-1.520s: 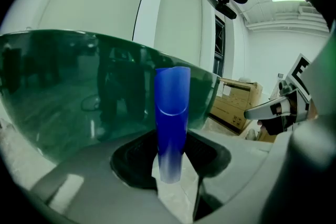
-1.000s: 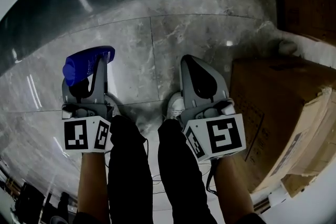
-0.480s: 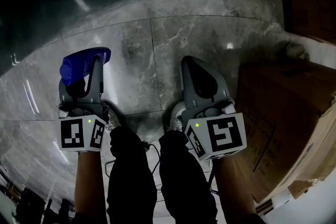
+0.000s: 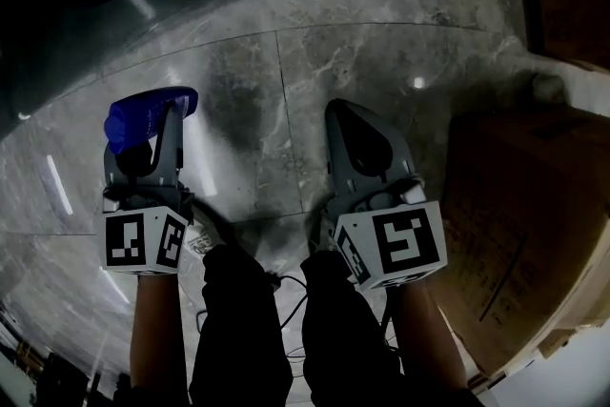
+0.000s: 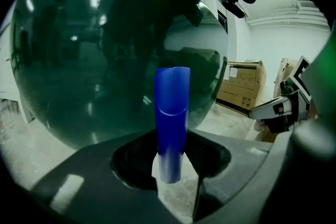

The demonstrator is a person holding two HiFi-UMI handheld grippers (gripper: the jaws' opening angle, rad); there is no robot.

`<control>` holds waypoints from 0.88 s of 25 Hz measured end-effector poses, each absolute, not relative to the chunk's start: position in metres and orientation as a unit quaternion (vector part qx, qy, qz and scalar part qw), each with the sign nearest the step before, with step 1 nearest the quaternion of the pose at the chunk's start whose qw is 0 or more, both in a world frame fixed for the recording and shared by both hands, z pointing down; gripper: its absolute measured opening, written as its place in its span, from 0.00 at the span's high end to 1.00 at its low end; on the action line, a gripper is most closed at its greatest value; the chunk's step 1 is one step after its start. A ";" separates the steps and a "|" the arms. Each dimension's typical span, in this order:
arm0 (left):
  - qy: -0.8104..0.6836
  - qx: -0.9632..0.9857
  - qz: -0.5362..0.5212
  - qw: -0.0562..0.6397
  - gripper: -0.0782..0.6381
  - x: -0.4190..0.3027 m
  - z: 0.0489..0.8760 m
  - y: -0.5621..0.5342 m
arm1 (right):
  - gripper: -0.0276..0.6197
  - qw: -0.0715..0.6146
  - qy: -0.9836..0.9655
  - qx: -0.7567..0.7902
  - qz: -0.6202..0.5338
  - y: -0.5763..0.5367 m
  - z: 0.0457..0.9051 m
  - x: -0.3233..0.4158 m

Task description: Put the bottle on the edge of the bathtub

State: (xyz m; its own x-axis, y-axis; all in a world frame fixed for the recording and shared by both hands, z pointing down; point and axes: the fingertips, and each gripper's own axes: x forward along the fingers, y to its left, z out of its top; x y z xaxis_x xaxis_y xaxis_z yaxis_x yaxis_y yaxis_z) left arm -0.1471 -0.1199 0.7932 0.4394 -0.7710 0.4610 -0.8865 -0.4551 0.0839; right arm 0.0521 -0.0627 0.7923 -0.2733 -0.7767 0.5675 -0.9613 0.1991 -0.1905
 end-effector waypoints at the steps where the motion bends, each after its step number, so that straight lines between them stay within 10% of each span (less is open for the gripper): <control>1: -0.496 0.833 0.184 0.159 0.65 -0.149 0.799 -0.121 | 0.92 0.179 -0.755 0.575 0.260 -0.063 0.797 0.051; 22: -0.483 0.840 0.202 0.140 0.66 -0.156 0.884 -0.161 | 0.92 0.177 -0.755 0.576 0.258 -0.108 0.884 0.046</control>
